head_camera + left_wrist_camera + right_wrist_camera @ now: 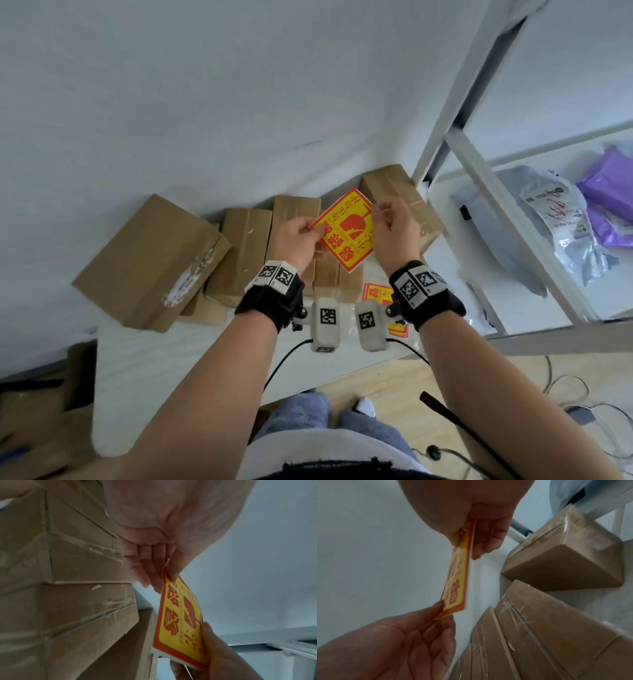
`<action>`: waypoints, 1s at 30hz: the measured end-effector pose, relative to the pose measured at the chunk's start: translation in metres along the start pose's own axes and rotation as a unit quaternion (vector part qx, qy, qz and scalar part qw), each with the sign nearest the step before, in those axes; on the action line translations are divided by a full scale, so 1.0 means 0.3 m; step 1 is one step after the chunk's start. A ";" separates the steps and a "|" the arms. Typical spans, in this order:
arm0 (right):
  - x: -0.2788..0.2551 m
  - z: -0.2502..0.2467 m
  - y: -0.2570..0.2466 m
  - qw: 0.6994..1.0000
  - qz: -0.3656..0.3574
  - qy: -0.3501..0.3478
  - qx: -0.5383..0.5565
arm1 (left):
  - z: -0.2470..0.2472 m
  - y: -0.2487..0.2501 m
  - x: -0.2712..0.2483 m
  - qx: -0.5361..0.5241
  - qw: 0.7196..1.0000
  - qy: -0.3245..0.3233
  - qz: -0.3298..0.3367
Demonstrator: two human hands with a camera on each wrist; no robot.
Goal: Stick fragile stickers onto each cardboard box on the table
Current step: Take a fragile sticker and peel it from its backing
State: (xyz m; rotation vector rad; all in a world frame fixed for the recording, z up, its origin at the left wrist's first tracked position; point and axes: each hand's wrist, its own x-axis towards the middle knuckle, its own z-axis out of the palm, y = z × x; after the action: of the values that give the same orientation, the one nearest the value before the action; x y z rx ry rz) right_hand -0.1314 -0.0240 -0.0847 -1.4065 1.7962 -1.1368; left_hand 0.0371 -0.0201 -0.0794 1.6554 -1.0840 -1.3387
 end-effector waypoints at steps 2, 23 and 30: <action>0.008 0.046 -0.003 1.000 0.002 -0.011 -0.027 | -0.046 -0.010 0.012 0.010 1.000 0.022 0.004; 0.060 0.249 -0.028 0.984 0.010 -0.169 -0.062 | -0.195 -0.048 0.162 0.214 0.974 0.021 0.072; 0.140 0.165 0.066 0.983 0.071 -0.164 0.045 | -0.078 -0.031 0.118 0.256 0.955 0.149 0.024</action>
State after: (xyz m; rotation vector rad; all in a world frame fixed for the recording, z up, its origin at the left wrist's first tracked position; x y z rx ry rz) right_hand -0.1103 -0.0759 -0.1227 -1.3032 1.5632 -0.8458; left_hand 0.0650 -0.0487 -0.0963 2.1038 -1.3460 -0.7716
